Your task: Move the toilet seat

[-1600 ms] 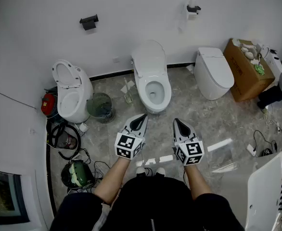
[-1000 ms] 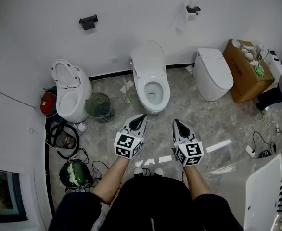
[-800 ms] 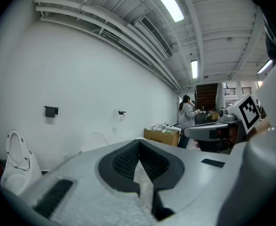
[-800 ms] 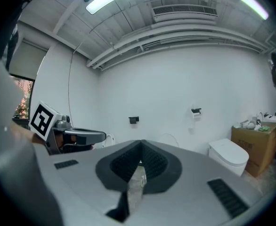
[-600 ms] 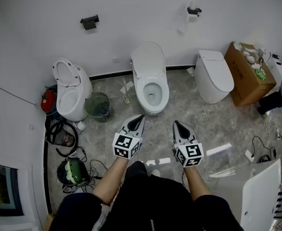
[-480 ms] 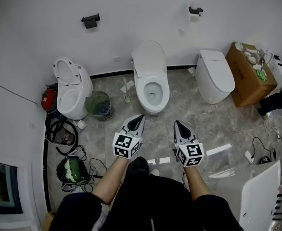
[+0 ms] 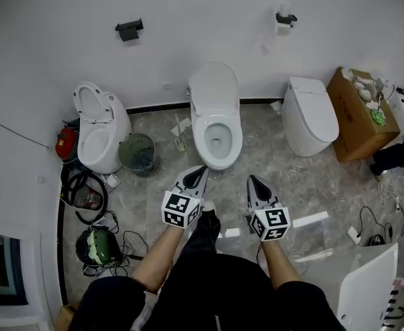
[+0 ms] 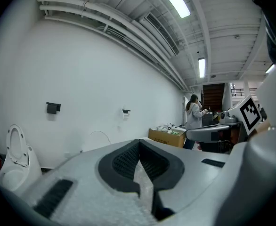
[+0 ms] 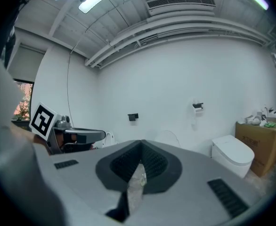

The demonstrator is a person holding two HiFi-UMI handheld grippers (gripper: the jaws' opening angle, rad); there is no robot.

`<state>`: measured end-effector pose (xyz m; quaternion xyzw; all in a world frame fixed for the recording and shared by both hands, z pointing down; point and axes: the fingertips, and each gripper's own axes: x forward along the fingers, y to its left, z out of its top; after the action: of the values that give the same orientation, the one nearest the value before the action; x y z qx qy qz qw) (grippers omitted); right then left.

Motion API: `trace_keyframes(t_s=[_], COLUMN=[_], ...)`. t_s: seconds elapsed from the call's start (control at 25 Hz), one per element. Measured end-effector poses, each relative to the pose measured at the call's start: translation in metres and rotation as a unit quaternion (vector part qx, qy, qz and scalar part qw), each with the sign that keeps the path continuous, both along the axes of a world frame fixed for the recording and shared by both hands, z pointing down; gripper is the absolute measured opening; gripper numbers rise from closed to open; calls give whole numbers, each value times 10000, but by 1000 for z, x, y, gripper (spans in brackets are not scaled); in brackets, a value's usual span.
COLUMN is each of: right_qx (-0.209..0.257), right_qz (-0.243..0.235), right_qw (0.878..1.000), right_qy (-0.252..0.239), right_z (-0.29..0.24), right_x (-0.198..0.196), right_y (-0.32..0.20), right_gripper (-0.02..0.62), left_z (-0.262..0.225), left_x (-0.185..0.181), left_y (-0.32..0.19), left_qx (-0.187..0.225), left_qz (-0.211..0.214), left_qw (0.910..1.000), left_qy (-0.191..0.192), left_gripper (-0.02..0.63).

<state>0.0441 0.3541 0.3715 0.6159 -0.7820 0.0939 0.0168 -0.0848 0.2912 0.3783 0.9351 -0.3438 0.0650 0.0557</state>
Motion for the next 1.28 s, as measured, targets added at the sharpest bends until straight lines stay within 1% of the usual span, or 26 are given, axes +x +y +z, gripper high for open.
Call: trace_keyframes(t_s=[0.28, 0.48, 0.76, 0.96, 1.08, 1.28], right_qx=[-157, -256, -253, -267, -248, -277], right_qz=[-41, -82, -150, -219, -243, -286], right_qw=[9999, 9996, 9996, 9994, 9994, 9992], right_qy=[10, -12, 7, 26, 45, 52], right_z=[14, 21, 10, 6, 4, 5], right_x=[21, 33, 46, 44, 42, 43], right_y=[-70, -133, -246, -317, -347, -371], right_gripper=[3, 3, 3, 3, 3, 3], left_z=[15, 23, 19, 16, 15, 19], left_x=[25, 39, 55, 56, 55, 56], left_y=[-71, -132, -231, -297, -325, -346], left_qx=[-137, -216, -243, -219, -231, -288], left_qz=[7, -8, 20, 20, 15, 8], left_qw=[9999, 9998, 9997, 9997, 9997, 9996], left_qy=[27, 4, -48, -84, -58, -61], left_gripper=[8, 6, 8, 8, 8, 8])
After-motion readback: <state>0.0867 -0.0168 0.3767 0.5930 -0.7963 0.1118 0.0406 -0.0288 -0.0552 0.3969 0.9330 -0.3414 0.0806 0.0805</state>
